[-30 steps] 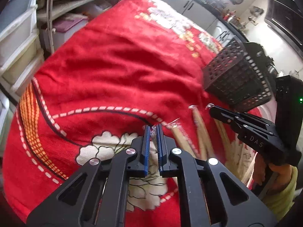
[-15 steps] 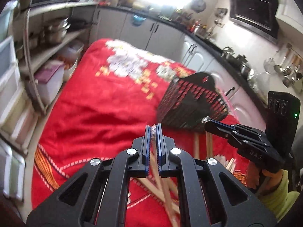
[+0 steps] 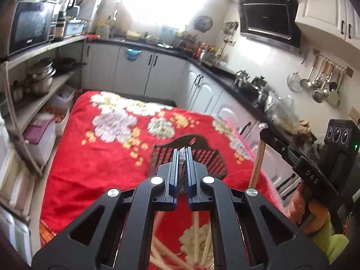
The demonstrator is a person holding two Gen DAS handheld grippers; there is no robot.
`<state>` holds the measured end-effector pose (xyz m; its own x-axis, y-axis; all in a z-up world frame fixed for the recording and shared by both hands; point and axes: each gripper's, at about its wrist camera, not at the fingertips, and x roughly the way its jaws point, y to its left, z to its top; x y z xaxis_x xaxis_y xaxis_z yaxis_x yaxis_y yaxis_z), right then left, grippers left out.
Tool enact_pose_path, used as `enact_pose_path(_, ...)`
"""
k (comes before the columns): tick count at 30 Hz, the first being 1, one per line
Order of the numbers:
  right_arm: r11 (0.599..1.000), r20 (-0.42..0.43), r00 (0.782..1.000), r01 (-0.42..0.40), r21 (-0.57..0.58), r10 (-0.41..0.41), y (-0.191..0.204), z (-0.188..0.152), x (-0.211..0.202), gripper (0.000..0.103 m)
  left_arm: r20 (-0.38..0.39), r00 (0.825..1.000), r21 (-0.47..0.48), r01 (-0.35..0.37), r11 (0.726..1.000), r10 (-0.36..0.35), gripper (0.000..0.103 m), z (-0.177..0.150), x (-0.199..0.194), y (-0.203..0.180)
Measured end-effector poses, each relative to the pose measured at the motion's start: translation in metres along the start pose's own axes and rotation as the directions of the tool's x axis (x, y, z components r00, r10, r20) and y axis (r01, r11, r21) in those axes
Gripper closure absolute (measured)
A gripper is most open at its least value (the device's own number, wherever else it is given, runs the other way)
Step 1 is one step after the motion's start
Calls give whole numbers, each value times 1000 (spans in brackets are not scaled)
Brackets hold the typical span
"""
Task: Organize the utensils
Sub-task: 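Lift the left tool's chopsticks over the black mesh basket while the right tool carries its pack there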
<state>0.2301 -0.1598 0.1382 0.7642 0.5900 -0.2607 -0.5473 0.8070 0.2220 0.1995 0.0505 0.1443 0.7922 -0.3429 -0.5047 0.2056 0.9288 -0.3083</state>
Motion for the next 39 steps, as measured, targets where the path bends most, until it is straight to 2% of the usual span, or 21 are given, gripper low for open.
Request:
enact_pose_path(6,999,104,994,43,12,-44,-23,18,3,97,40,998,11,38,999,-38,100,26,3,-17)
enact_pose_path(16,991,204,970,133,6,-131,-48,39,21,97,111,991,8,73,997,-73,100,71,13,-33)
enact_pose_path(21,984,220,959,180,8,-177,-61,40,40,97,150,988,3,47,999,-47,100,86,27,-29)
enact_pose_path(27,977,231,950,213,0,-208,-71,19,57,97,140,989,-19,43,999,-40,100,79,64,-16)
enact_pose_path(32,972,224,946,235,14,-232,-81,-2,66,97,123,992,-12,21,1000,-20,100,58,93,-6)
enact_pose_path(39,969,215,945,244,35,-245,-88,-21,65,95,109,994,-11,11,1000,-9,100,33,108,1)
